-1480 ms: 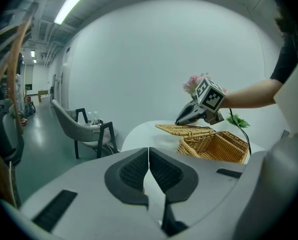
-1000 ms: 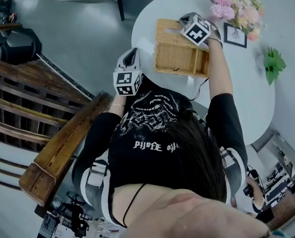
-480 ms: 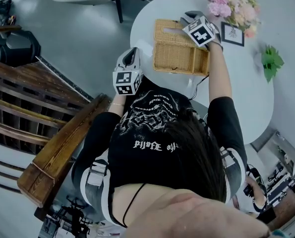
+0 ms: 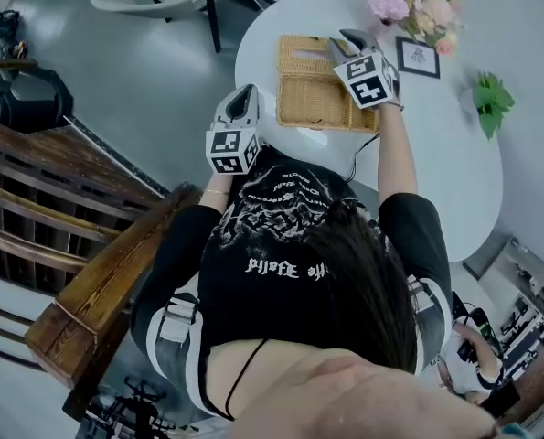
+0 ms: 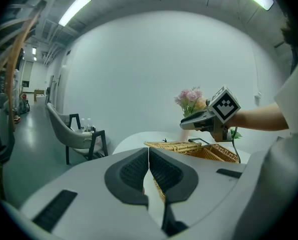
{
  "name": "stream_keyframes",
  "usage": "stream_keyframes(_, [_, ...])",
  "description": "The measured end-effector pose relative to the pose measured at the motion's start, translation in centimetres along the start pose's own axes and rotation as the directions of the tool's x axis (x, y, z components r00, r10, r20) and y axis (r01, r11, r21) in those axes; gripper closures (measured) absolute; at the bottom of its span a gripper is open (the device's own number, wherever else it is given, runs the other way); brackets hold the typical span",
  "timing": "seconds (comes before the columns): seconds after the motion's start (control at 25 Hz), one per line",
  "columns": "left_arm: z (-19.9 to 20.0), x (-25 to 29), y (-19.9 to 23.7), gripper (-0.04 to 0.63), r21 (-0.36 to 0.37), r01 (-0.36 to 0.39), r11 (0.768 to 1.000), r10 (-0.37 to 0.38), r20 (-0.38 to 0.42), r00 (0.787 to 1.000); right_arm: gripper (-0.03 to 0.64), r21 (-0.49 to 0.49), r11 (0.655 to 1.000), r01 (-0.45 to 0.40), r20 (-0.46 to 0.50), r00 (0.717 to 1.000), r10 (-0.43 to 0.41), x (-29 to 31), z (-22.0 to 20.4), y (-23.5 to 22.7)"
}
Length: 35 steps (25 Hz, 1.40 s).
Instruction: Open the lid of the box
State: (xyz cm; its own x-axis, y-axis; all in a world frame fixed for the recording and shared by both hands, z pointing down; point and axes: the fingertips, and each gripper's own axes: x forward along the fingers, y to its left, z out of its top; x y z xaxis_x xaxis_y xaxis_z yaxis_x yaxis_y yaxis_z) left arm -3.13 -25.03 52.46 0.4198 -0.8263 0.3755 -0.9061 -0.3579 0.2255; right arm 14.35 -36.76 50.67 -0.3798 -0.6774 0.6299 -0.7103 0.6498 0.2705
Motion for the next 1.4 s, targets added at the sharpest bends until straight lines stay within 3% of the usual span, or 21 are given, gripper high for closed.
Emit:
stream_keyframes(0.28, [1.0,-1.4,-1.2,0.571,0.007,0.038,0.999,-0.038,0.038,0.999,0.489,0.077,0.992,0.101,0.093,0.99,-0.108,-4.2,1.0,0.8])
stream_keyframes(0.52, [2.4,-2.0,-2.6,0.571,0.0,0.078,0.997,-0.078,0.091,0.993,0.505,0.15,0.963,0.223,0.146,0.959,-0.244,-6.6,0.5,1.1])
stream_keyframes(1.12, [2.2,-2.6,-4.0,0.571,0.042,0.103,0.994,-0.107,0.09,0.99,0.511,0.348,0.902,0.255,0.184,0.925,-0.332,-10.4,-3.0,5.9])
stream_keyframes(1.4, [1.4,-2.8,-4.6,0.571,0.045,0.111,0.993,-0.114,0.074,0.991,0.529,0.379,0.889,0.255,0.171,0.925,-0.339,-11.0,-4.2,7.5])
